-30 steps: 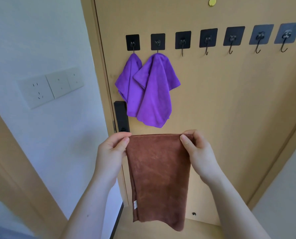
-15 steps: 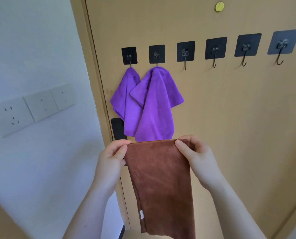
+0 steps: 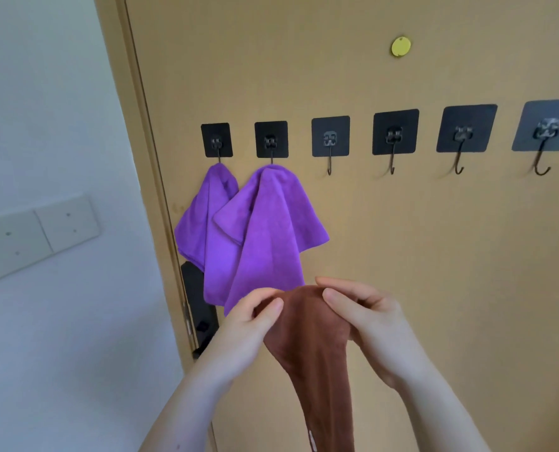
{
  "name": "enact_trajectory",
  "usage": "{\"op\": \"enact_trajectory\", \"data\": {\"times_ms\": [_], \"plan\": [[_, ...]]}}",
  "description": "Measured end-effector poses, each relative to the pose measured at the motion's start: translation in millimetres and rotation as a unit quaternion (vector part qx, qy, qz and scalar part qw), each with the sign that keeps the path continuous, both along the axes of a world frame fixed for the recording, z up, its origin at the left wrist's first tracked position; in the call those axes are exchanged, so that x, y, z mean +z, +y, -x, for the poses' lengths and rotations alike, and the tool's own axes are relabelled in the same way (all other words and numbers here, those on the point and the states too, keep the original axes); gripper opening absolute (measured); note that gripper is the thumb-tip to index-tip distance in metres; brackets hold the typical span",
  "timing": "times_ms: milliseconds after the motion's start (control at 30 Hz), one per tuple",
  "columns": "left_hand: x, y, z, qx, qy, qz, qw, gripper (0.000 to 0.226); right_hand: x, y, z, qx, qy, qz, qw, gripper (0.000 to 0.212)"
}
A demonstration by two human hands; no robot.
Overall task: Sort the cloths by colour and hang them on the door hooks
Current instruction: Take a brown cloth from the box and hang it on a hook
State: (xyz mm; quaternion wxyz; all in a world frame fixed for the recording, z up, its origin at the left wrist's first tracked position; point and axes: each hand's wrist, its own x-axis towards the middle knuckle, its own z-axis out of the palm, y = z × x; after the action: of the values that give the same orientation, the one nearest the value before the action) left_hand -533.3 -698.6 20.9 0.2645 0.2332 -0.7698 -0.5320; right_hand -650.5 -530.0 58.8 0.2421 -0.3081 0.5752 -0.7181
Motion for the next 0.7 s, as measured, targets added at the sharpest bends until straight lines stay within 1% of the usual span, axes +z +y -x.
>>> {"op": "enact_trajectory", "data": {"times_ms": [67, 100, 200, 267, 367, 433, 500, 700], "plan": [[3, 4, 11, -0.005, -0.026, 0.05, 0.998, 0.025, 5, 1, 8, 0.015, -0.009, 0.009, 1.0, 0.022], [7, 8, 15, 0.001, -0.025, 0.072, 0.997, 0.025, 8, 2, 12, 0.019, -0.009, 0.012, 1.0, 0.023], [26, 20, 24, 0.014, 0.015, 0.126, 0.992, 0.02, 14, 3, 21, 0.018, 0.002, 0.012, 1.0, 0.025], [42, 29, 29, -0.016, 0.031, 0.143, 0.989, 0.017, 17, 1, 27, 0.009, 0.013, 0.002, 1.0, 0.024], [60, 34, 38, -0.059, 0.028, 0.175, 0.982, 0.017, 23, 1, 32, 0.002, 0.022, -0.001, 1.0, 0.025], [68, 34, 44, -0.074, 0.033, 0.172, 0.982, 0.012, 30, 1, 34, 0.0, 0.027, -0.002, 1.0, 0.024], [78, 29, 49, -0.085, 0.039, 0.15, 0.984, 0.006, 36, 0, 36, -0.011, 0.036, -0.005, 0.999, 0.02], [103, 4, 65, -0.166, 0.062, 0.167, 0.97, 0.009, 54, -10, 43, -0.055, 0.057, -0.012, 0.997, 0.01]]}}
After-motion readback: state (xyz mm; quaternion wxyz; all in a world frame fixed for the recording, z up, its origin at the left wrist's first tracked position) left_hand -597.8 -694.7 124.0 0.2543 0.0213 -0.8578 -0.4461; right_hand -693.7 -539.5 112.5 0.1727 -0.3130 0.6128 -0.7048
